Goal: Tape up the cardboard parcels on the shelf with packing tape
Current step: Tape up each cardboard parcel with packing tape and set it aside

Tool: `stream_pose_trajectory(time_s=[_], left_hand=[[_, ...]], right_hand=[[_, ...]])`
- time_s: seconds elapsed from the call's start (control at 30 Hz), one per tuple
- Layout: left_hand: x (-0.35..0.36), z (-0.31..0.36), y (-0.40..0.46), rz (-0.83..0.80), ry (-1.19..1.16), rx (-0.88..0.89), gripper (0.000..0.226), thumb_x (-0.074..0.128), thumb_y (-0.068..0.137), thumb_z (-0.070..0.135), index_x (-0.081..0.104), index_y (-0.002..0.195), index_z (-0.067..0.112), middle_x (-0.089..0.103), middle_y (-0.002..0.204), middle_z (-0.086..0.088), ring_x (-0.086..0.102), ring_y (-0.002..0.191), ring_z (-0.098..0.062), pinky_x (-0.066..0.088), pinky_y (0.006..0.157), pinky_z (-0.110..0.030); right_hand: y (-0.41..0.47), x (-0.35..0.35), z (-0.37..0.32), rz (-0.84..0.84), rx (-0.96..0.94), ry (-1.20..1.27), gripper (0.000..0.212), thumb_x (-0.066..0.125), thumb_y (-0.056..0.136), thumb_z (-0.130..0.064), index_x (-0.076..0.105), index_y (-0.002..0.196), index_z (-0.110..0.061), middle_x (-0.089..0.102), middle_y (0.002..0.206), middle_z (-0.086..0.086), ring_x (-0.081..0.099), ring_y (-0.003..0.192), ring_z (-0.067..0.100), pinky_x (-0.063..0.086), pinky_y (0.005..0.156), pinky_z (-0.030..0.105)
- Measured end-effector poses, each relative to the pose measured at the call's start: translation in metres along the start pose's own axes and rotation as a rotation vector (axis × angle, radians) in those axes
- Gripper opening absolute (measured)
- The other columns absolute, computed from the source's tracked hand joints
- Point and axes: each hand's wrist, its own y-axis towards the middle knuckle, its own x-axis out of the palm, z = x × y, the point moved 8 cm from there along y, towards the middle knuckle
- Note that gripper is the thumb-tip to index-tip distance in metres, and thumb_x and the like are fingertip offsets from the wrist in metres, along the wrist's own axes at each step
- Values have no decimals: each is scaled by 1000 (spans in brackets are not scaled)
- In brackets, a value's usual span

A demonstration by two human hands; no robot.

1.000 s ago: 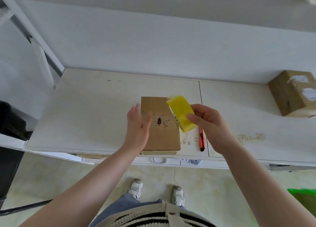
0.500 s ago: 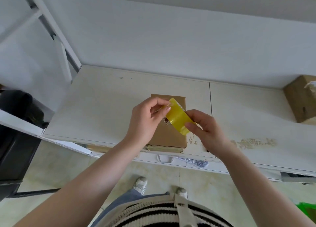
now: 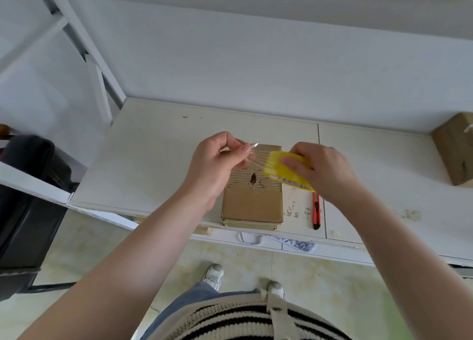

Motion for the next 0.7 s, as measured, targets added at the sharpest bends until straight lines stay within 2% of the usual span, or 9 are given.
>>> stream_pose_trajectory(time_s=[0.1,0.2,0.37,0.43,0.57,0.7], left_hand=[[-3,-10,3,-22,-152,-148,23,60,92,0,55,72,10,69,70,-2,64,69,-13,51,61,-18],[-11,-19,6,-24,-172,-214,25,59,92,-1,58,71,12,69,67,0,64,67,-11,46,57,-16],[-26,-22,10,9,149,-124,19,67,90,5,64,72,11,69,63,8,60,62,-4,47,62,-15],[-27,-27,12,19,200,-131,19,68,90,7,64,72,12,69,63,8,58,61,-4,48,63,-15],[-23,-45,16,13,4,-262,21,60,93,0,61,73,7,67,66,-3,59,67,-13,47,67,-22],[-17,-48,21,37,-190,-282,17,60,94,5,61,78,1,64,71,-6,60,64,-9,49,64,-17]], right_hand=[[8,2,-6,-15,29,-75,49,46,91,-62,64,86,-16,59,71,0,56,73,24,40,63,33],[12,8,-12,-44,48,-54,48,49,90,-61,63,83,-16,55,68,-2,54,71,22,34,59,31],[17,15,-15,-128,85,-58,41,53,90,-59,61,77,-21,58,71,-3,55,71,18,34,55,27],[20,15,-14,-141,104,-74,40,54,90,-58,57,72,-23,58,70,-3,55,70,17,34,55,27],[26,18,-19,-143,96,-134,44,55,91,-57,46,62,-24,52,65,-4,49,63,13,30,52,27],[30,26,-29,-152,54,-136,44,55,90,-58,56,72,-18,59,73,0,56,69,17,37,55,28]])
